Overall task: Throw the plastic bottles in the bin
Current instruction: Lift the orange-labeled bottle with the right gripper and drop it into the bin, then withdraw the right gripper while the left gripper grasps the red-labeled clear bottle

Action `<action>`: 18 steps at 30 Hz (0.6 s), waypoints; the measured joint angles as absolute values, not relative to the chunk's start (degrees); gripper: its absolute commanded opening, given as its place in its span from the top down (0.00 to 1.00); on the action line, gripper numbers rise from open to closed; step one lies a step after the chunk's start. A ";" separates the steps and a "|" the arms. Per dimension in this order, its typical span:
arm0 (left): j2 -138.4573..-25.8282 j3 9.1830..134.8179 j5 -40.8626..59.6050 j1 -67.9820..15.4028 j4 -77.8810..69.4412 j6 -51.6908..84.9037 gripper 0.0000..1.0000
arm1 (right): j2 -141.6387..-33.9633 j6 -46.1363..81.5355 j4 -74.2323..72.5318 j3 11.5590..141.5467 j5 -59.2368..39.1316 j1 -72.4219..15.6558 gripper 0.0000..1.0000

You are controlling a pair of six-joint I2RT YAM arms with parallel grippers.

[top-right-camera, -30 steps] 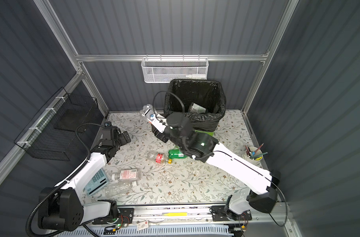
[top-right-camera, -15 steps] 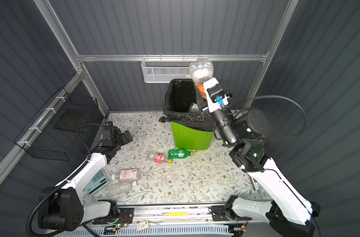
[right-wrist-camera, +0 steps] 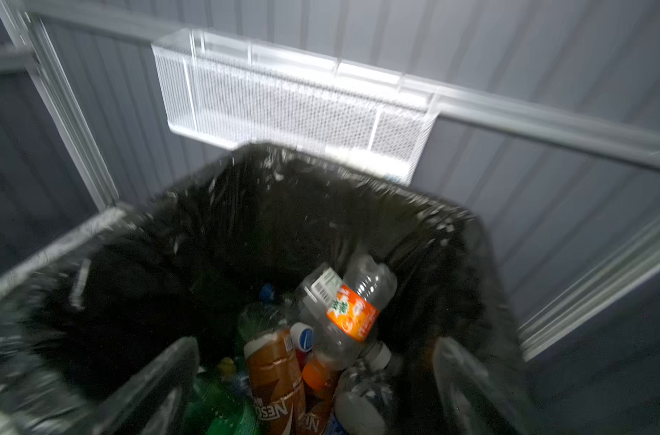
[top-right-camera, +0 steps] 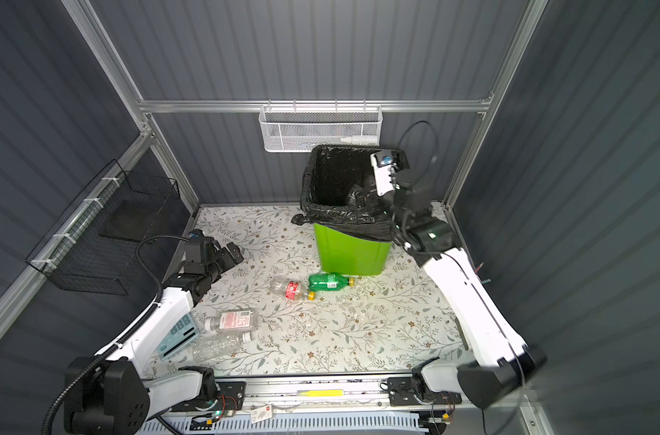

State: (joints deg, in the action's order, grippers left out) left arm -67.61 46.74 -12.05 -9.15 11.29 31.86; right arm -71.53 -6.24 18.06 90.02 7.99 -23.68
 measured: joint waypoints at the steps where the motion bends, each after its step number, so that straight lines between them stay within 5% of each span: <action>1: -66.72 46.74 -12.60 -10.61 12.01 33.08 0.00 | -68.01 -5.98 15.62 89.08 8.60 -23.66 0.01; 7: -65.45 46.74 -12.73 -17.54 15.31 42.04 0.00 | -53.21 -5.21 3.20 80.60 14.11 -22.94 0.01; 18: -72.75 46.74 -4.67 -21.82 20.62 59.07 0.00 | -50.13 6.24 9.50 60.45 15.97 -9.41 0.01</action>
